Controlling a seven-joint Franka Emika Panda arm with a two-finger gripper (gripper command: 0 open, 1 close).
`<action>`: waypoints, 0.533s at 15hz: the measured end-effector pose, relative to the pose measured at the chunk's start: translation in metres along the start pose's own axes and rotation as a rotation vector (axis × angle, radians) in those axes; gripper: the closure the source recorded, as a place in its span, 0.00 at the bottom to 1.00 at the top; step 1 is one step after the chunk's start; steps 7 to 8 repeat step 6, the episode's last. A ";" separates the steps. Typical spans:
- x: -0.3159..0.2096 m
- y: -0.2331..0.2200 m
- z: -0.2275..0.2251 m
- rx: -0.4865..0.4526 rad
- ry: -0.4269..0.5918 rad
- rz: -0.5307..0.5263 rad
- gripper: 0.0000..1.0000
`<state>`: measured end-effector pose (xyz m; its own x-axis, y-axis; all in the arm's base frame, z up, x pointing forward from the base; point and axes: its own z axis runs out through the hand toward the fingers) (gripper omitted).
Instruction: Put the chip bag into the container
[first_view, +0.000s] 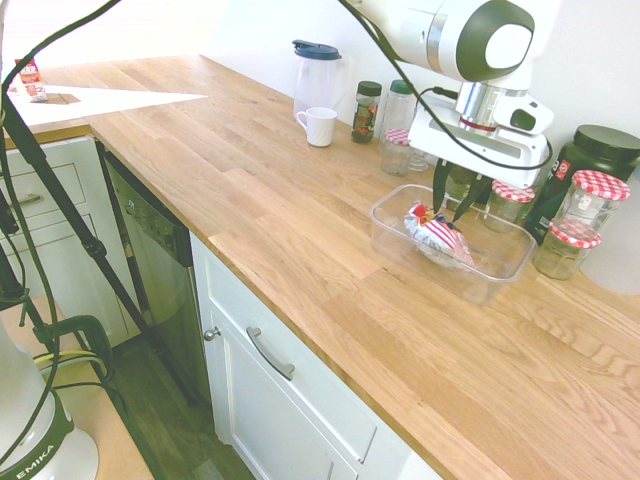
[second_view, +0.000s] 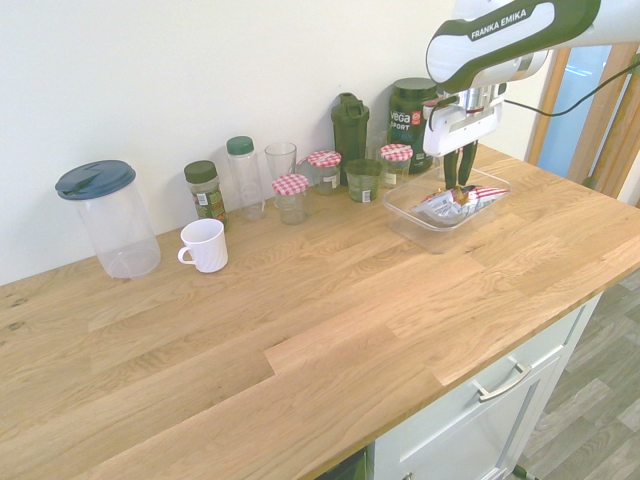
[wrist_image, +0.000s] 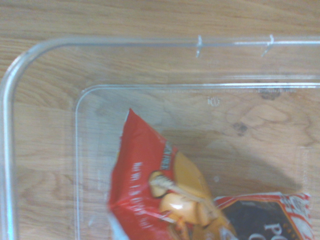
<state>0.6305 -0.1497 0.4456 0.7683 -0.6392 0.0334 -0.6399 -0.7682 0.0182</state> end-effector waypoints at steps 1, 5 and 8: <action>-0.005 -0.003 -0.013 0.009 0.016 -0.004 0.00; -0.051 -0.013 -0.062 0.038 0.061 -0.029 0.00; -0.065 -0.015 -0.069 0.039 0.067 -0.032 0.00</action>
